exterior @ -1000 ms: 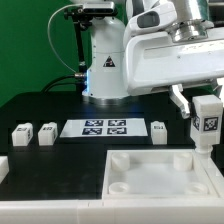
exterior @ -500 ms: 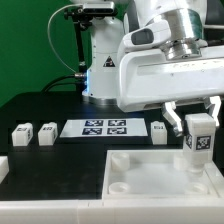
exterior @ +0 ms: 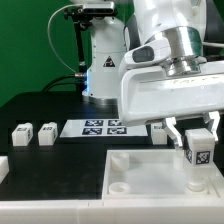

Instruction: Assemble one leg

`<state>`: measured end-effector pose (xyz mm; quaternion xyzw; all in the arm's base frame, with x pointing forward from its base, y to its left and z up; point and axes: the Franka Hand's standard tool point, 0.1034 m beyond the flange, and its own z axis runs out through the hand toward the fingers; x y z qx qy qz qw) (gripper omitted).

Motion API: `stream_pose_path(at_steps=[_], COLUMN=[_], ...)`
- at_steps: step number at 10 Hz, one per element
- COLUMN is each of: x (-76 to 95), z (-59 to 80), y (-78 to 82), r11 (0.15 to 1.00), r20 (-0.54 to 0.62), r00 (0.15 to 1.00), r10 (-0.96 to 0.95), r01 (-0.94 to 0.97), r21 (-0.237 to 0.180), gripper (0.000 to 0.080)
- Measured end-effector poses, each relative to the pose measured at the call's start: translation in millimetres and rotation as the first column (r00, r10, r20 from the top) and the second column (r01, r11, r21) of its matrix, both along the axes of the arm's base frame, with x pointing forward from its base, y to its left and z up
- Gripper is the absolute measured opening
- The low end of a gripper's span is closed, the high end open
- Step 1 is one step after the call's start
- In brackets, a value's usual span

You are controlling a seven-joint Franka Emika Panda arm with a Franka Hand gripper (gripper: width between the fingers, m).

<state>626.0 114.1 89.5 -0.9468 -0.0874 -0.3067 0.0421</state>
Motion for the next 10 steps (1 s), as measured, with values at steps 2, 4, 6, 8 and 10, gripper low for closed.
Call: stream_pose_path(at_steps=[2,4,6,8,10], x=[-0.8,-4.3,-6.1,-6.2,-6.2], z=[-1.8,-10.6,-14.0,-14.1,-14.2], y=[0.0,-0.1,-0.5,-0.6,-0.6], r11=[1.000,1.000,1.000,1.000,1.000], r20=[-0.006,-0.017,-0.024,-0.024,-0.024], r00=[1.000,1.000,1.000,1.000,1.000], r10=[-0.004,-0.002,0.000,0.001,0.002], r01=[0.004,0.002,0.000,-0.001,-0.002], r21=[0.001,-0.002,-0.004,-0.005,-0.006], gripper=[0.0292,0.0292,0.0292,0.0540,0.0639])
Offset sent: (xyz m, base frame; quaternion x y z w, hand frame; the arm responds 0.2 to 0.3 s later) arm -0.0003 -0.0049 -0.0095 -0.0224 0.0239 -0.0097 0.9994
